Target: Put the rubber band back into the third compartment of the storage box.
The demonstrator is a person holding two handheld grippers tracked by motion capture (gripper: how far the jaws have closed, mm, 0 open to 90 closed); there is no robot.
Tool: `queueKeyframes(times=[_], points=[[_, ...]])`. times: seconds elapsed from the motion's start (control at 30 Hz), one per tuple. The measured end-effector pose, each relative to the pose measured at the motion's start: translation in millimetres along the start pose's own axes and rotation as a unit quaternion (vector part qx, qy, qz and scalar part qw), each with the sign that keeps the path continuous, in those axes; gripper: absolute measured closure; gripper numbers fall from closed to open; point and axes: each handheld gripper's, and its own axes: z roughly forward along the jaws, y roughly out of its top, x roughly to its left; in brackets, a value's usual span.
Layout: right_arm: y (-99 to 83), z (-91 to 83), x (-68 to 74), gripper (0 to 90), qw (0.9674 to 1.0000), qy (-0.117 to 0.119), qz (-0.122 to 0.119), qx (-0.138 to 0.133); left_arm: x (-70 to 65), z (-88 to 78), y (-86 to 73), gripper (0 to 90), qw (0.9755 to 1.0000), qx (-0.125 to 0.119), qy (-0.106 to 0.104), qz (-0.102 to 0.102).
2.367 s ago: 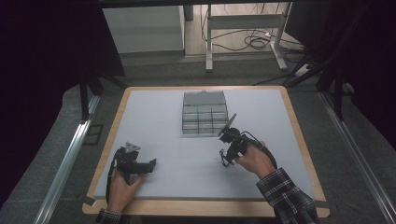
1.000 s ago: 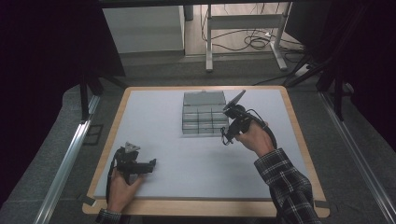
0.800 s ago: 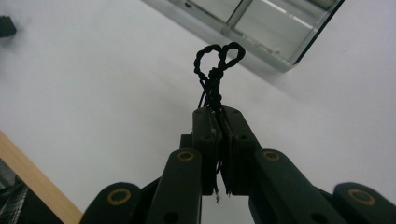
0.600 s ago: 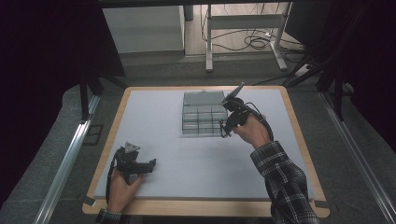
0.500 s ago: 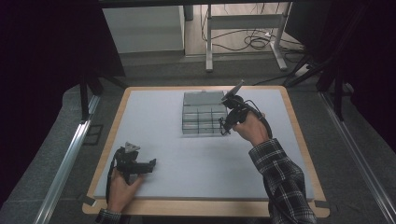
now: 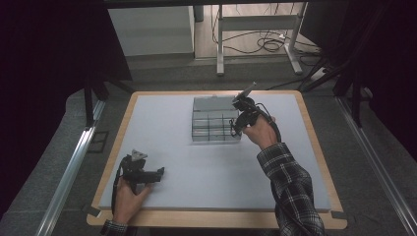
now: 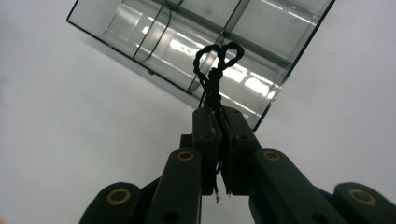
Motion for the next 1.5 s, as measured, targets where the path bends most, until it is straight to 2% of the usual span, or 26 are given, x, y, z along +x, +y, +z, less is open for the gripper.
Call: queueKeyframes(times=[0.47, 0.77, 1.2, 1.5], points=[[8.0, 11.1, -10.9, 84.1, 0.9992, -0.002, 0.019, -0.034, 0.1, 0.0, 0.0, 1.8, 1.0, 0.0, 0.0, -0.001], [11.5, 19.4, -17.0, 84.1, 0.9982, -0.008, 0.021, -0.055, 0.1, 0.0, 0.0, 1.8, 1.0, 0.0, 0.0, -0.001], [16.9, 32.5, -25.9, 84.0, 0.9949, -0.019, 0.027, -0.095, 0.2, -0.1, -0.1, 1.8, 1.0, 0.0, -0.001, -0.001], [23.7, 49.6, -31.2, 84.0, 0.9944, -0.026, 0.027, -0.099, 0.5, -0.2, -0.1, 1.8, 1.0, -0.001, -0.001, -0.001]])
